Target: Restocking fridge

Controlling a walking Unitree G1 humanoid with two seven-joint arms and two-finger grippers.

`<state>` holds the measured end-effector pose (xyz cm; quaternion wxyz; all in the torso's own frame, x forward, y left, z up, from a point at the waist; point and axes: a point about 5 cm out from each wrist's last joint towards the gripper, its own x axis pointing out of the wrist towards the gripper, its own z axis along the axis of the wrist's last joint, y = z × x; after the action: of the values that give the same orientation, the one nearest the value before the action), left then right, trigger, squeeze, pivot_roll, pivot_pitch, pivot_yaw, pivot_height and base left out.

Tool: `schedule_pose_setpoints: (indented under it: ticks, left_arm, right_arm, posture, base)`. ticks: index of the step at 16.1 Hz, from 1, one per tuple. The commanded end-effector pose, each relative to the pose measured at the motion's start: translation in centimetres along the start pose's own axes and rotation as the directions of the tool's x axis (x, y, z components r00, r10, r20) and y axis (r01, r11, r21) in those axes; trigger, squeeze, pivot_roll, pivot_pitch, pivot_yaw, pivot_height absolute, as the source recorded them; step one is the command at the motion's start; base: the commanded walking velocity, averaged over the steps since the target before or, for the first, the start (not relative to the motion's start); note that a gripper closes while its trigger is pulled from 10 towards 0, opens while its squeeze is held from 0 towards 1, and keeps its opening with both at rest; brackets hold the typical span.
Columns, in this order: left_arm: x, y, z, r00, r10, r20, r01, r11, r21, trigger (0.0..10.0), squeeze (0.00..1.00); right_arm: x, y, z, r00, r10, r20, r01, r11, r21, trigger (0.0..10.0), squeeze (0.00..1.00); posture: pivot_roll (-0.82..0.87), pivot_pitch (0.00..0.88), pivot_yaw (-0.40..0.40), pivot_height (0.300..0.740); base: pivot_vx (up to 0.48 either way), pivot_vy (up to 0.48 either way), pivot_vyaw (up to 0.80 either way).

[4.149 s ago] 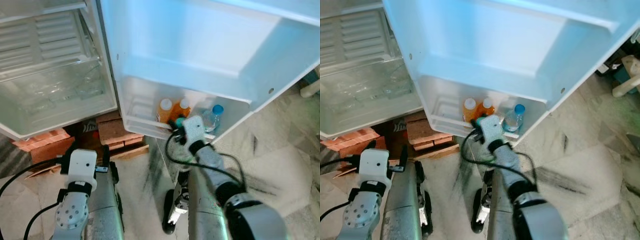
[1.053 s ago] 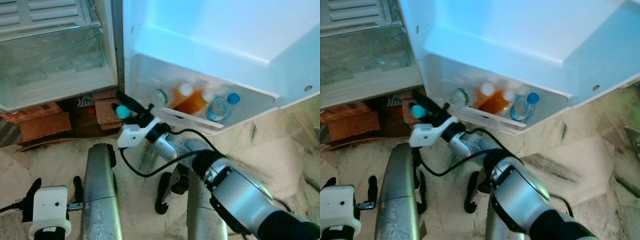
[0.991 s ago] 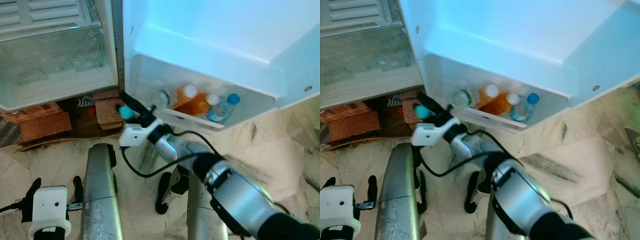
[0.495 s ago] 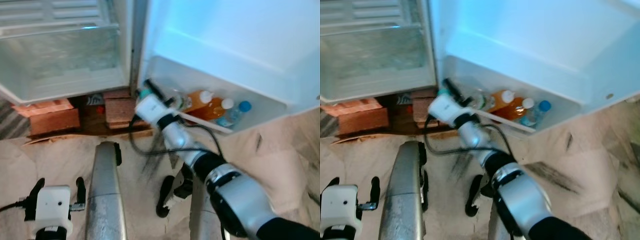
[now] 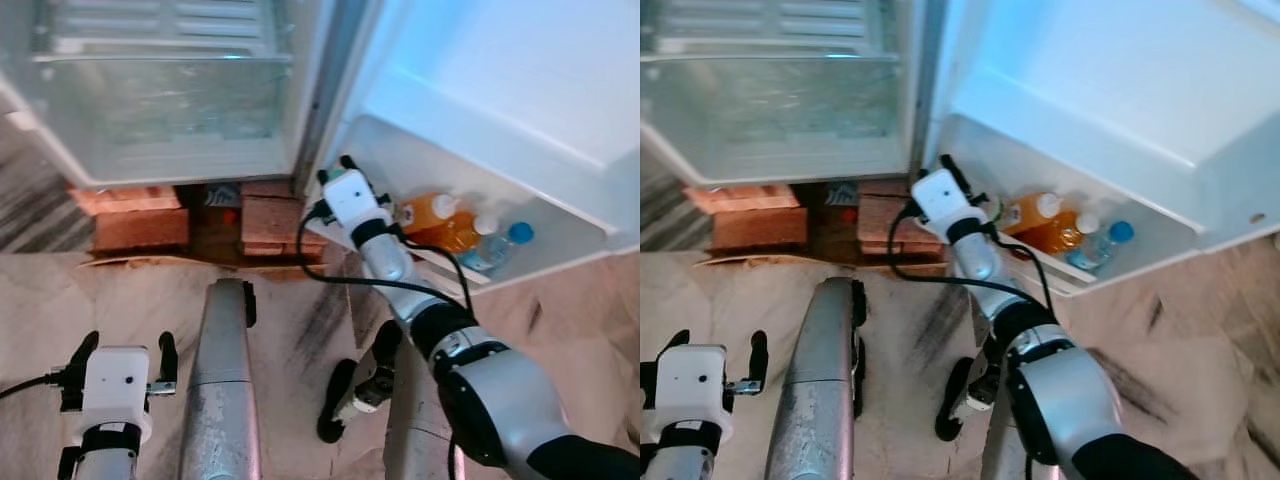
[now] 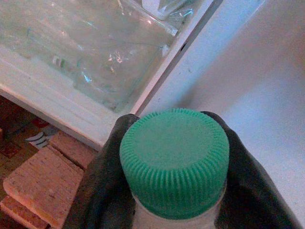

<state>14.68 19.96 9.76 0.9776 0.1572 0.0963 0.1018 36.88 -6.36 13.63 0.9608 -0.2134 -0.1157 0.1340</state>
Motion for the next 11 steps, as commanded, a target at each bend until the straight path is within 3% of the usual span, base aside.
schedule_pose_setpoints:
  ticks: [1,3,4,6,9,11]
  left_arm:
    - [-0.3,-0.1,-0.9,0.999,-0.003,-0.046,0.003,1.000,0.008,10.0,0.00]
    - [0.1,-0.1,-1.0,0.999,-0.003,-0.039,0.004,1.000,0.011,10.0,0.00]
    - [0.5,-0.2,-1.0,0.999,-0.004,-0.033,0.005,1.000,0.013,10.0,0.00]
    - [1.1,-0.3,-1.0,1.000,-0.009,-0.023,0.009,1.000,0.015,10.0,0.00]
    - [2.6,-0.6,-1.1,1.000,-0.021,-0.005,0.021,1.000,0.017,10.0,0.00]
    - [3.8,-1.1,-1.1,0.999,-0.040,0.013,0.040,0.999,0.014,10.0,0.00]
  right_arm:
    - [-4.0,-2.8,-7.3,0.904,-0.156,-0.398,0.196,0.979,0.063,10.0,1.00]
    - [-3.4,-3.5,-6.6,0.922,-0.164,-0.351,0.169,0.985,-0.017,10.0,1.00]
    - [-2.8,-3.7,-5.8,0.945,-0.158,-0.287,0.121,0.982,-0.143,10.0,1.00]
    - [-1.6,-4.8,-4.0,0.975,-0.150,-0.161,0.103,0.958,-0.266,10.0,1.00]
    - [-0.5,-6.1,-1.9,0.993,-0.117,-0.029,0.103,0.946,-0.308,10.0,1.00]
    - [-0.3,-6.5,-0.4,0.995,-0.059,0.086,0.081,0.958,-0.275,10.0,1.00]
  posture:
    - [0.47,0.431,-0.143,0.563]
    - [0.47,0.418,-0.142,0.563]
    - [0.46,0.407,-0.140,0.563]
    - [0.44,0.383,-0.138,0.563]
    - [0.40,0.348,-0.135,0.563]
    - [0.36,0.300,-0.127,0.563]
  base:
    - [0.000,0.000,0.00]
    - [0.000,0.000,0.00]
    - [0.000,0.000,0.00]
    - [0.000,0.000,0.00]
    - [0.000,0.000,0.00]
    - [0.000,0.000,0.00]
